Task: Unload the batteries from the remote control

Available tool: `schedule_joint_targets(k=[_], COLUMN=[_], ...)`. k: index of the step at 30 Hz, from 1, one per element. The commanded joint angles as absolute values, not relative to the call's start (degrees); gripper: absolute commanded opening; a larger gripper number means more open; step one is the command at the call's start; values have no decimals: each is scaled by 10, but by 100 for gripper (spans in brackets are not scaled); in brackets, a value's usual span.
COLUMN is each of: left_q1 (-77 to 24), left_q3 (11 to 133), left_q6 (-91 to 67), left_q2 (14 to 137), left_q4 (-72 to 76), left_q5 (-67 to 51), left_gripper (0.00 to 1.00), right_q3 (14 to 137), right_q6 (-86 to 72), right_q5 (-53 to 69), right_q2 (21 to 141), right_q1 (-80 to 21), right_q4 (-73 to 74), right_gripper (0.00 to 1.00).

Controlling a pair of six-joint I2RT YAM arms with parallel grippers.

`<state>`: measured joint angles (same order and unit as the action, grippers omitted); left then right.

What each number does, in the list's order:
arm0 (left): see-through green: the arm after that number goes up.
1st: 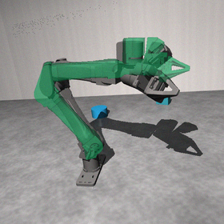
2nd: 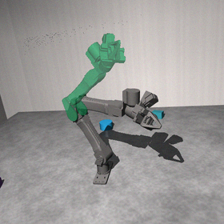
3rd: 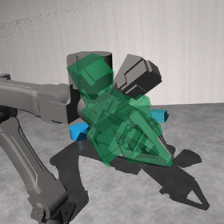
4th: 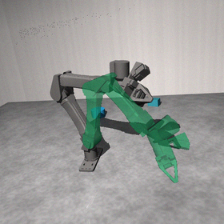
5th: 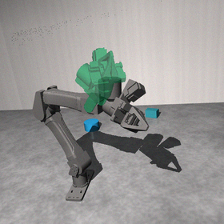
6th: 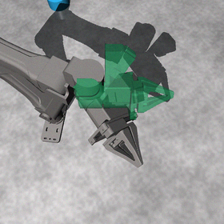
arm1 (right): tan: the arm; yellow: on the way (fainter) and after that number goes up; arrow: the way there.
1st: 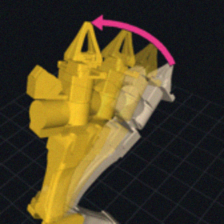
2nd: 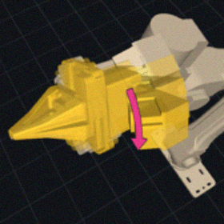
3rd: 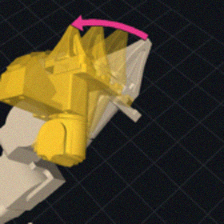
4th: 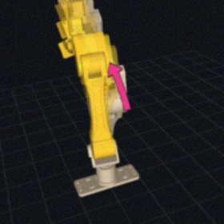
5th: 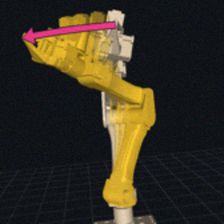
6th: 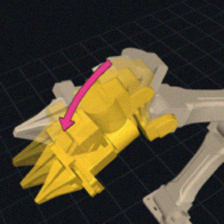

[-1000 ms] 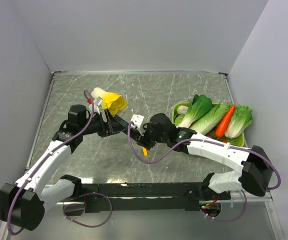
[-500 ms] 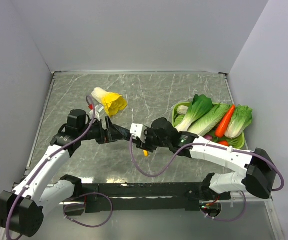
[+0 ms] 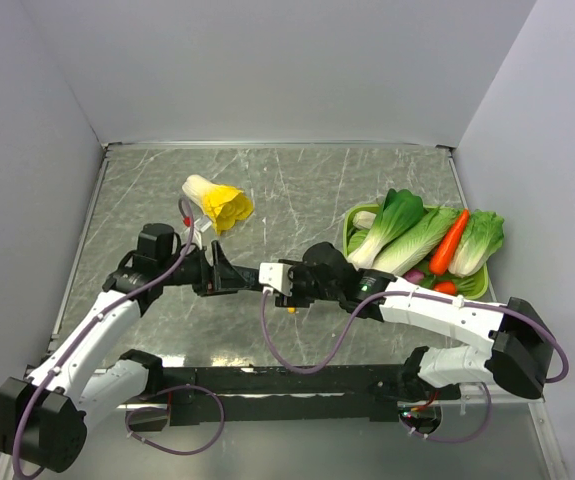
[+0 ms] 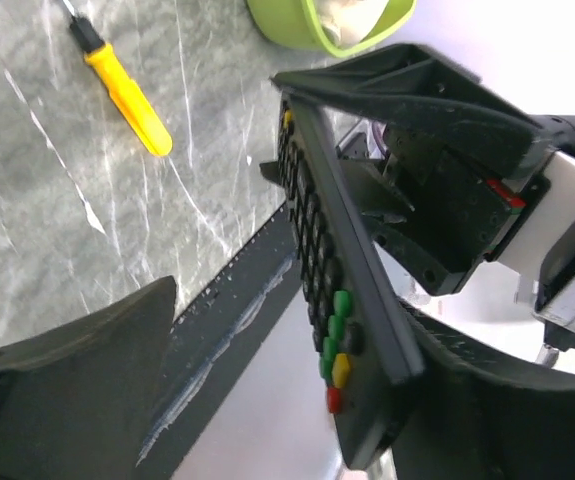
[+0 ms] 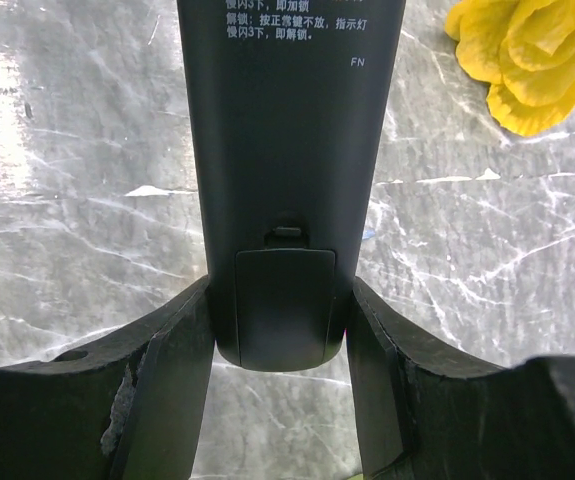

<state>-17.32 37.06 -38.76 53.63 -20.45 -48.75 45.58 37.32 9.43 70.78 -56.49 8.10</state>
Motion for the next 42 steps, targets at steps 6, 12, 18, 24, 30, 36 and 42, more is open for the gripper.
schedule_joint_targets(k=[6,12,18,24,30,36,42], left_q1=[-171,-172,-172,-172,-172,-174,-175], left_q3=[333,282,225,180,142,105,93], left_q6=[-424,-461,-516,-542,-568,-578,-571], left_q2=[514,503,447,404,404,403,389], left_q4=[-155,-115,-97,-73,-37,-16,-25], left_q5=[-505,-458,-335,-287,-289,-274,-251], left_gripper=[33,1,1,1,1,1,1], right_q3=[463,455,464,444,510,568,603], right_q6=[412,360,186,42,-118,-264,-303], right_q5=[112,82,76,95,-19,-36,-18], right_q2=[708,701,674,647,695,804,906], right_q1=[-571,-571,-571,-570,-570,-570,-570], right_q4=[45,3,3,-33,28,49,47], right_gripper=[0,43,62,69,76,66,64])
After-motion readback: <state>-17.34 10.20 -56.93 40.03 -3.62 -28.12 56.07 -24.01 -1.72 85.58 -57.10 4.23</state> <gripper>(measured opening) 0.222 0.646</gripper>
